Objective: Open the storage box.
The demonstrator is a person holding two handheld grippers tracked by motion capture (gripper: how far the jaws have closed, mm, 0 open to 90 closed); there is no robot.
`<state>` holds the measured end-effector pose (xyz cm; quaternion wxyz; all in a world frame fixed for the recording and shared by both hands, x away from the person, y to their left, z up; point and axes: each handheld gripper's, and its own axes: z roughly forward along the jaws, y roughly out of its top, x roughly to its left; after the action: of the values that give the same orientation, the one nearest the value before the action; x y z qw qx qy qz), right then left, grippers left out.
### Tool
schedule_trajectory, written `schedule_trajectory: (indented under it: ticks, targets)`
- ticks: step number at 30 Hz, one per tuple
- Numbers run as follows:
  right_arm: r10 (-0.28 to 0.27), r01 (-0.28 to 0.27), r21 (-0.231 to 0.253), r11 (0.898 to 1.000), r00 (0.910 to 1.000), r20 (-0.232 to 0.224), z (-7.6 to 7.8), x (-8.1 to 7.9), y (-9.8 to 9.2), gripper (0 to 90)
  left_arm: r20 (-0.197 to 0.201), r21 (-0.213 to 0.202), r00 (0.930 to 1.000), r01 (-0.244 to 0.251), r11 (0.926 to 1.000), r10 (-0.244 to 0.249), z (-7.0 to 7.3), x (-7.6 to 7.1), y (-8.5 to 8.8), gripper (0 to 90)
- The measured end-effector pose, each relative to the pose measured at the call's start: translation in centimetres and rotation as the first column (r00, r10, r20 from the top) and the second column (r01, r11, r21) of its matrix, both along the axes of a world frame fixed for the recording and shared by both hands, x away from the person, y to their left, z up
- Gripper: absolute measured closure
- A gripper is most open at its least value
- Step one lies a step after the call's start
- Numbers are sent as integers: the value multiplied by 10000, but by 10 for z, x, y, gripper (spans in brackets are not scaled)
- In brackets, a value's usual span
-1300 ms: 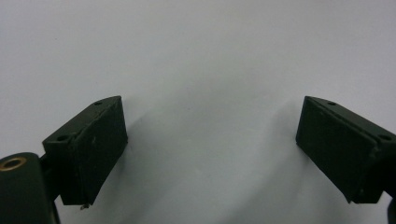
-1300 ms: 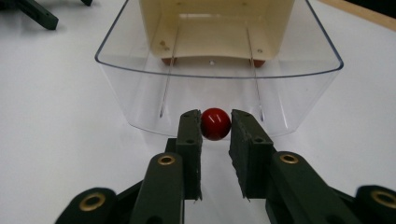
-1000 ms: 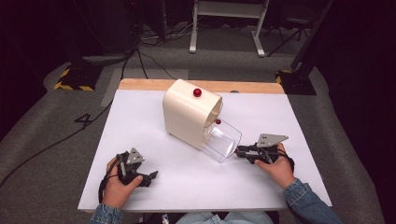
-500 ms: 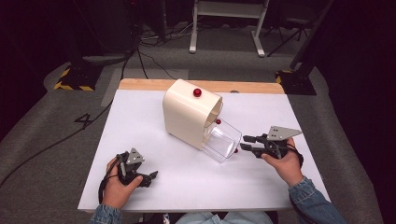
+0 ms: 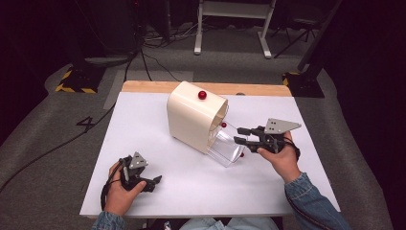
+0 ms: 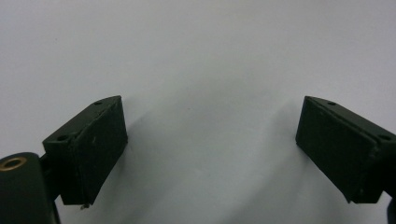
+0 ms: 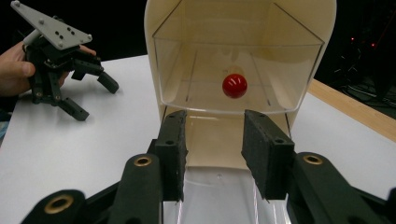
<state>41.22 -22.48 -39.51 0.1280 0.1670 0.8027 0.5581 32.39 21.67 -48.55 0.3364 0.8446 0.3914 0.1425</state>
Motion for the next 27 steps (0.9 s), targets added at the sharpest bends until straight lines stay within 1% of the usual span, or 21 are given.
schedule_trajectory:
  ticks: [5,7,11,15,21,22,23,25,27]
  targets:
    - [-33,34,223,9997,10000,-78,-4,11,9,600,63,42,10000,-10,10000,10,0,0,0,91]
    - [57,-54,266,9996,9999,-129,-8,16,14,615,69,45,10000,-17,10000,17,0,-1,0,92]
    - [16,-15,312,9995,10000,-61,-11,22,20,649,73,34,10000,-20,10000,20,0,-1,0,92]
    - [35,-36,400,9992,10000,13,-12,26,25,671,97,47,9999,-38,10000,37,0,-1,-1,92]
    - [65,-68,465,9989,10000,73,-12,31,32,671,109,55,9999,-38,10000,37,0,-1,-1,92]
    - [12,-17,483,9988,10000,91,-13,32,34,691,100,59,9999,-35,10000,34,0,-1,-1,93]
    - [12,-17,483,9988,10000,91,-13,32,34,691,103,58,9999,-35,10000,35,0,-1,-1,93]
    - [-111,100,494,9987,9997,209,-14,33,35,737,110,62,9999,-39,10000,38,0,-1,-1,93]
    - [-110,100,516,9986,9998,193,-13,33,35,739,117,68,9999,-35,10000,34,0,-1,-1,93]
